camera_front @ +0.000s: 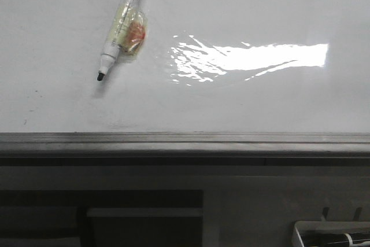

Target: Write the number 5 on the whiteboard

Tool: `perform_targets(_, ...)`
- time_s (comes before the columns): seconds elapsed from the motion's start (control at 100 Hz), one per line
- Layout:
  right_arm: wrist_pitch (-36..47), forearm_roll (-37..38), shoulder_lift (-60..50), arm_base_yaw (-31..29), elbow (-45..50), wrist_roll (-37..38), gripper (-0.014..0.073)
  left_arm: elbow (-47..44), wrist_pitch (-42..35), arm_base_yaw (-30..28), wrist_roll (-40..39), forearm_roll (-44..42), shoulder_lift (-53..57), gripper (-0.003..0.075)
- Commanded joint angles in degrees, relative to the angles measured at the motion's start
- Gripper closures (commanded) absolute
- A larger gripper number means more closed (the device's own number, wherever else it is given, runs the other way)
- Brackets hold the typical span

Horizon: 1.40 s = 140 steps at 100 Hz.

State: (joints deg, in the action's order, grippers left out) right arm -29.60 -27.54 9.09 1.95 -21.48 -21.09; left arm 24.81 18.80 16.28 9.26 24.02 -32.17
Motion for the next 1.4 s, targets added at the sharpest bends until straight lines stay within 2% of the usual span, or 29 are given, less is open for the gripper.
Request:
perform_targets(0.0,3.24,-1.99,2.98,0.58,-2.81,-1.12,0.0144,5.04,-0.66,0.13,1.81,0.79,-5.39,0.0263)
perform_targets(0.08,3.13,-1.99,4.92,0.61,-3.34,-1.12,0.012,7.84,1.08,1.66,6.33,3.69,-10.06,0.0316)
perform_targets(0.17,3.28,-3.3,6.6,0.61,-3.34,-1.22,0.012,10.51,0.92,5.71,10.59,8.54,-14.24,0.0333)
perform_targets(0.37,3.88,-5.51,8.49,0.7,-3.34,-3.58,0.012,13.57,-3.9,17.29,11.02,9.63,-22.92,0.0333)
perform_targets(0.51,4.63,-6.03,8.49,0.7,-3.34,-3.68,0.012,14.33,-9.82,22.59,11.02,10.07,-28.18,0.0333)
perform_targets(0.67,4.63,-6.17,8.49,0.7,-3.34,-3.68,0.012,14.3,-16.47,24.28,10.91,11.06,-32.47,0.0333)
perform_targets(0.98,4.63,-6.9,8.49,1.29,-3.34,-3.71,0.012,14.35,-19.84,24.28,10.91,11.06,-38.13,0.0348)
perform_targets(1.1,4.63,-6.9,8.54,2.24,-3.34,-3.81,0.0121,14.35,-19.98,24.07,10.91,11.06,-39.43,0.0443)
perform_targets(1.33,3.57,-6.9,8.65,3.0,-4.13,-4.42,0.0121,14.35,-21.03,23.94,10.91,11.06,-39.9,0.0733)
perform_targets(1.39,1.47,-8.52,9.36,3.55,-5.33,-8.21,0.0121,14.35,-20.53,23.94,10.91,11.06,-39.53,0.0741)
